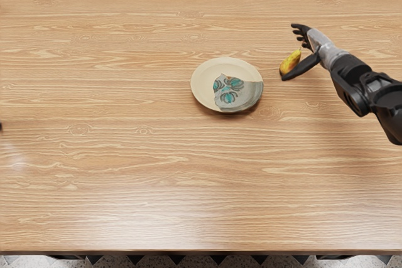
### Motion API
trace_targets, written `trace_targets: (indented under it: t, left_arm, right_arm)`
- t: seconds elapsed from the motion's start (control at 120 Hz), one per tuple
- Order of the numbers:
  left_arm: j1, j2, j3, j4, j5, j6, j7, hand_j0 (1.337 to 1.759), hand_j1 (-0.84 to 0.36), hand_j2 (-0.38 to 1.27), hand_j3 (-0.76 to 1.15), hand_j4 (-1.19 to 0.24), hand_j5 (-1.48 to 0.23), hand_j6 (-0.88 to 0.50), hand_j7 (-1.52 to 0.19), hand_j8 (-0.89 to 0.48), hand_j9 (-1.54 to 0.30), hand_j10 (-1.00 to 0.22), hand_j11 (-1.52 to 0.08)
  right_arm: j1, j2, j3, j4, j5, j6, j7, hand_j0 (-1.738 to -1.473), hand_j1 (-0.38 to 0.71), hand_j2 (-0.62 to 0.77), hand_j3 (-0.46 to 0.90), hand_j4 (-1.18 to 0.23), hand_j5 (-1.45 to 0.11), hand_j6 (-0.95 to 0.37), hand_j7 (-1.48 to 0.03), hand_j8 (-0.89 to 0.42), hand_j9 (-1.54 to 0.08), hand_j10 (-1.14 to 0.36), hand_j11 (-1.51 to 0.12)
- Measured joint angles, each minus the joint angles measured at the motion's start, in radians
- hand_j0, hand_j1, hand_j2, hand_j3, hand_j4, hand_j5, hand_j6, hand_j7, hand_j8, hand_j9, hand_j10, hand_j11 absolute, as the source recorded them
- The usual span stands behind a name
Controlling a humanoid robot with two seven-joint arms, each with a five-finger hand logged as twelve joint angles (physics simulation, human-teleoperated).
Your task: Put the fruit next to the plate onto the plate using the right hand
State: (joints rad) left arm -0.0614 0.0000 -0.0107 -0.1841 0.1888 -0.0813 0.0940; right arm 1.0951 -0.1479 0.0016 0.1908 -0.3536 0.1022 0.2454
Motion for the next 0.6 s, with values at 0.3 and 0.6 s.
trace_targets:
  t: [0.3, 0.6]
  left_arm:
    - [0.0, 0.0, 0.0, 0.0, 0.0, 0.0, 0.0, 1.658, 0.35, 0.0, 0.0, 0.0, 0.0, 0.0, 0.0, 0.0, 0.0, 0.0, 0.0]
    - [0.0, 0.0, 0.0, 0.0, 0.0, 0.0, 0.0, 1.658, 0.35, 0.0, 0.0, 0.0, 0.0, 0.0, 0.0, 0.0, 0.0, 0.0, 0.0]
  right_arm:
    - [-0.022, 0.018, -0.002, -0.019, 0.0, -0.032, -0.001, -1.658, -0.19, -0.03, 0.0, -0.14, -0.18, -0.14, -0.18, -0.14, -0.18, -0.14, -0.18]
    - [-0.031, 0.03, 0.006, -0.04, 0.0, -0.037, -0.002, -1.658, -0.12, -0.03, 0.0, -0.21, -0.25, -0.21, -0.25, -0.21, -0.25, -0.2, -0.25]
